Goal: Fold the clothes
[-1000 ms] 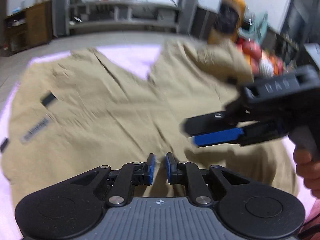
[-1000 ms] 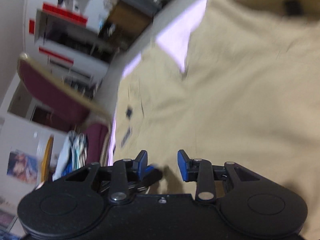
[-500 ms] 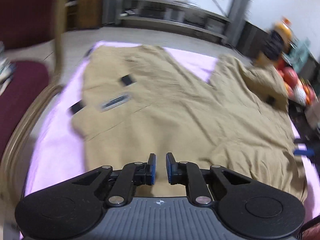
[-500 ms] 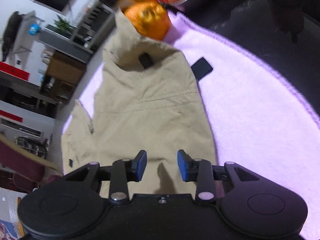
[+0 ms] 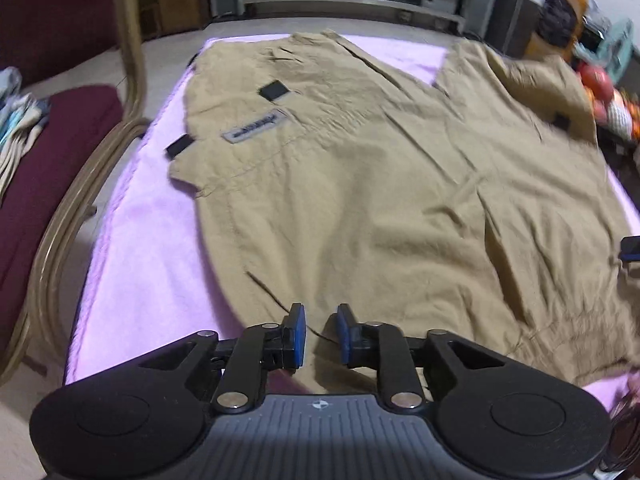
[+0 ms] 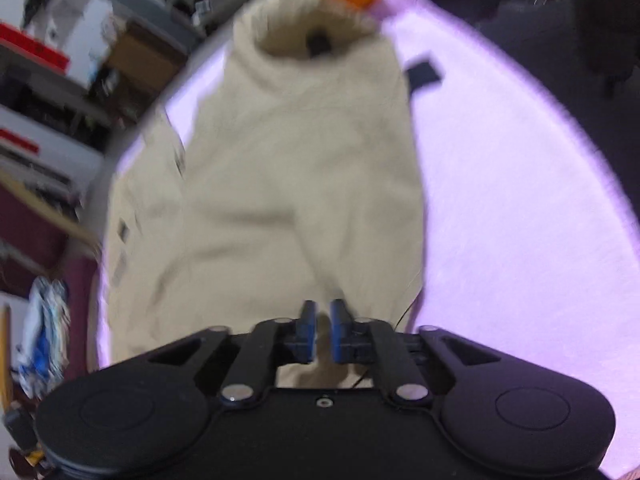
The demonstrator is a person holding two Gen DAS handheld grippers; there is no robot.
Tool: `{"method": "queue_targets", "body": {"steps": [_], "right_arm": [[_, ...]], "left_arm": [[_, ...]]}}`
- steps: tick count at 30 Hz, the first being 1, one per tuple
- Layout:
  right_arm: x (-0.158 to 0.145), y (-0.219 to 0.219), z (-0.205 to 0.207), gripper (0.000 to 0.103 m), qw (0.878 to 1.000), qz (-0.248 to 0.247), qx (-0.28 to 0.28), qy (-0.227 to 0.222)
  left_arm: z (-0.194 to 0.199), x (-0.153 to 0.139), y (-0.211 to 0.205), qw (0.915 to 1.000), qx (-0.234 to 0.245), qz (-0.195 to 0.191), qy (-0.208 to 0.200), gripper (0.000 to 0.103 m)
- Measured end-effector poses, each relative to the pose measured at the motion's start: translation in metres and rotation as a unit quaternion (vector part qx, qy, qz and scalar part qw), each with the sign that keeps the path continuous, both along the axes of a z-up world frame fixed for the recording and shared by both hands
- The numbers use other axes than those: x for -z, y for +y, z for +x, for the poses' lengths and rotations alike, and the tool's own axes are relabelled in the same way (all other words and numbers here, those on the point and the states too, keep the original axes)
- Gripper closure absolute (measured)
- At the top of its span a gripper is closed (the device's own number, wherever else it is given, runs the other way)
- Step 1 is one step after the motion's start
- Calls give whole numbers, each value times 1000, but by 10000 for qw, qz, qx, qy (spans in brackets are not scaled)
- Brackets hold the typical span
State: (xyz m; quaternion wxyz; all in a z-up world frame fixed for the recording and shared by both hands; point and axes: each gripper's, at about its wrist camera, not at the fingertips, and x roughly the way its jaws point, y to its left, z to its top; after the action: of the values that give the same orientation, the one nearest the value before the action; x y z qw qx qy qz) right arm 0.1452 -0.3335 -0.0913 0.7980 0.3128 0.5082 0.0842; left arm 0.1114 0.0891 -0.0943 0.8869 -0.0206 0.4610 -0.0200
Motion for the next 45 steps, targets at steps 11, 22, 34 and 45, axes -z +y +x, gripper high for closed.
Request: {"method": "queue_targets", "body": {"steps": [11,22,34,45], "right_arm": [[-83,3,33,76,9781,998,213,-1813],[-64,-26,99,60,9703,147,1258,-2063],[-59,-44,195,62,9687,-660,1418,-1927],[-57,7,295,87,9677,-1930,1093,-1199]], "left_arm": [[19,-91,6,9809,47,-810,-1766,92],[100,-38,-78,9860,1202,-206,-1140,92],[152,31,-127,9779,1996,-323,-533,91],[155,32,-122,9764,2015,-537,-557,91]]}}
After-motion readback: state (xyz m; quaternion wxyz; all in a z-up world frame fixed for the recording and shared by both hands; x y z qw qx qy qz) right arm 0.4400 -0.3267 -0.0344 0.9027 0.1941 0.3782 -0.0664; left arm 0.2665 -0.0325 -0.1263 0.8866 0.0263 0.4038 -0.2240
